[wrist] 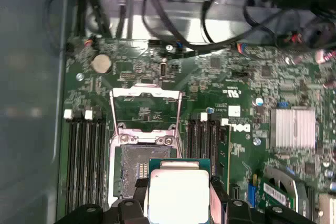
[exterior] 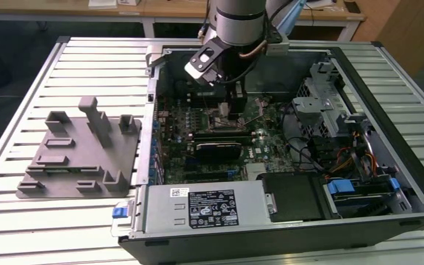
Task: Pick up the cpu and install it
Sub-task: 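Place the cpu into insertion slot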
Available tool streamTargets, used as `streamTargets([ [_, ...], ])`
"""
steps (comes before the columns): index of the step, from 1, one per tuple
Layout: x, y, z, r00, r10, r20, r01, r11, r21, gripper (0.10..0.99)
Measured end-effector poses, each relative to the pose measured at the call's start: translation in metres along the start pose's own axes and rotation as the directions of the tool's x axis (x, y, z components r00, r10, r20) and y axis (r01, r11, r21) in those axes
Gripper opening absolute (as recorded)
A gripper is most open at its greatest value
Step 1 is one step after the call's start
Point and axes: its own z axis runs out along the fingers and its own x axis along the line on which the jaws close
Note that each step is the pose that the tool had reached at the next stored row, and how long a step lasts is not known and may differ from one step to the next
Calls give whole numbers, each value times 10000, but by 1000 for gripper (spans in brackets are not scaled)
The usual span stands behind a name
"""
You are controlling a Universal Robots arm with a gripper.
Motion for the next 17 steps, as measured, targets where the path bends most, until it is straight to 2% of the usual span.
streamTargets([
  [1, 0, 0, 0, 10000, -13, 1, 13, 10000, 1, 541],
  [5, 0, 1, 3, 9973, -731, -32, 731, 9973, -30, 541],
  [9, 0, 0, 3, 9969, -788, -34, 788, 9969, -32, 541],
  [10, -1, 0, 3, 9969, -785, -110, 785, 9969, -39, 541],
  [11, -1, -1, 3, 9966, -778, -279, 776, 9970, -51, 541],
  [12, 0, 0, 4, 9963, -773, -387, 771, 9970, -60, 541],
  [13, 0, 0, 4, 9960, -771, -442, 769, 9970, -63, 541],
  [15, 1, 0, 11, 9966, -690, -452, 688, 9976, -63, 541],
  [17, 1, -1, 22, 9984, -360, -436, 358, 9993, -47, 541],
])
